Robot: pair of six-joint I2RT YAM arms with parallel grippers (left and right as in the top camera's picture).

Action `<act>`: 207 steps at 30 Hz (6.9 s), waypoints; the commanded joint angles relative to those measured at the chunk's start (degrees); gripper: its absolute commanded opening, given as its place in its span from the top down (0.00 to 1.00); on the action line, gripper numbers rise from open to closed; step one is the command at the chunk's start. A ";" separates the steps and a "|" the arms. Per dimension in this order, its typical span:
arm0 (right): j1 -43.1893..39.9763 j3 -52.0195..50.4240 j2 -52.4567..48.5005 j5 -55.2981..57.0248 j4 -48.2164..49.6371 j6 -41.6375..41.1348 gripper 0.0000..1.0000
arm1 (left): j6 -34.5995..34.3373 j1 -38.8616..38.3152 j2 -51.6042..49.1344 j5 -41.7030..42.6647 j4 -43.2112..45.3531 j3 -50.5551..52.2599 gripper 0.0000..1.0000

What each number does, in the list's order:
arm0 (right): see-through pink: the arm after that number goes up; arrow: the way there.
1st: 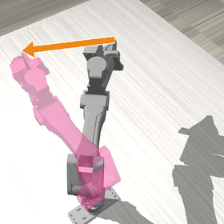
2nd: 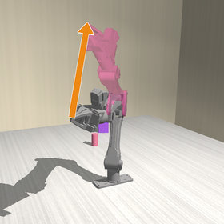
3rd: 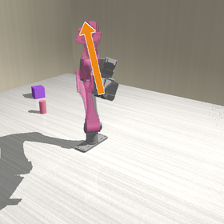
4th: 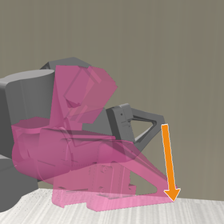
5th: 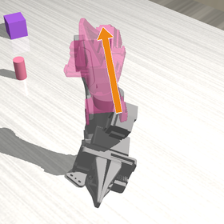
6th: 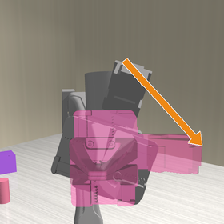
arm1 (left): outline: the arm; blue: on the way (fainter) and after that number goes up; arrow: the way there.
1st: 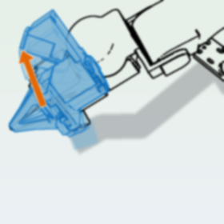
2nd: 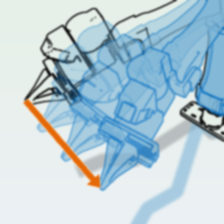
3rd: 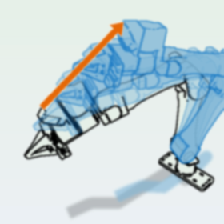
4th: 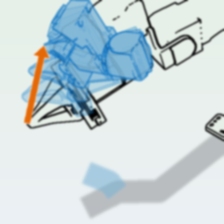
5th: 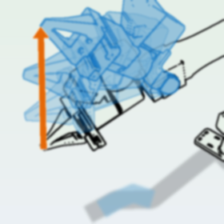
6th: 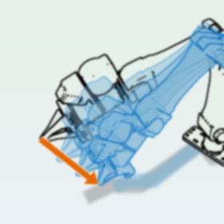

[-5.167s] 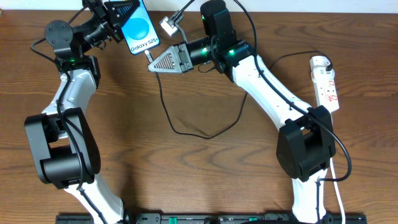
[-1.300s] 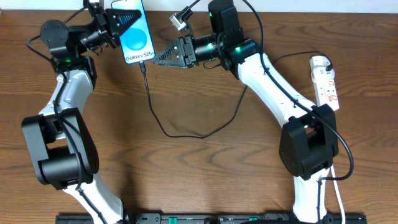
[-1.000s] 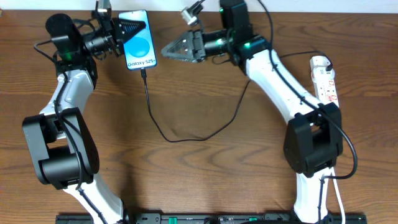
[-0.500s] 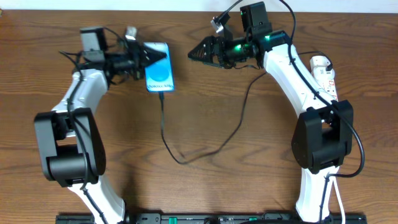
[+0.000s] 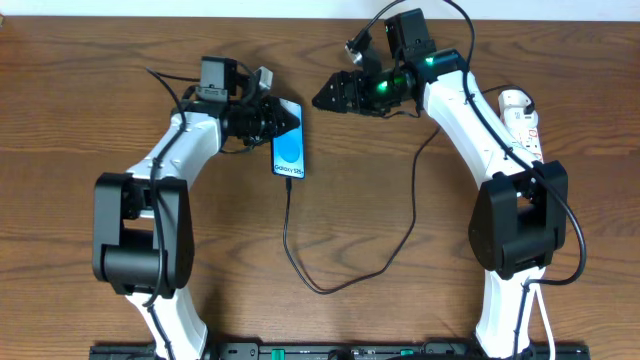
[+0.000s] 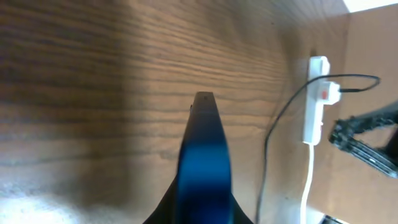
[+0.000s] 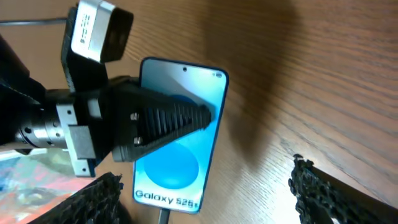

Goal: Plug charger to phone and switch on socket
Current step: 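Lower the phone with the left gripper onto the table center, then open the left gripper, release the phone, and lift away, then move the right gripper over the white power strip's orange switch, then press the orange switch down with the right gripper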

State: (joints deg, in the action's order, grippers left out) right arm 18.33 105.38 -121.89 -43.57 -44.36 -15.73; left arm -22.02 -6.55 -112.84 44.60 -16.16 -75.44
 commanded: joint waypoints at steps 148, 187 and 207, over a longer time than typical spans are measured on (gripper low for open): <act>-52.26 -20.35 9.79 18.27 0.17 16.59 0.99 | 4.63 8.94 27.76 -21.27 -22.84 -1.01 0.06; -50.10 -24.85 0.98 10.82 21.70 7.61 0.99 | 4.63 8.96 27.76 -21.27 -22.84 -1.01 0.06; -49.79 -24.85 -1.05 9.57 24.04 -7.63 0.99 | 4.61 8.94 27.76 -21.27 -22.84 -1.01 0.06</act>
State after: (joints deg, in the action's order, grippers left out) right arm -32.01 80.77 -122.76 -32.93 -20.34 -20.91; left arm -17.96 2.37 -84.97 23.24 -38.83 -76.12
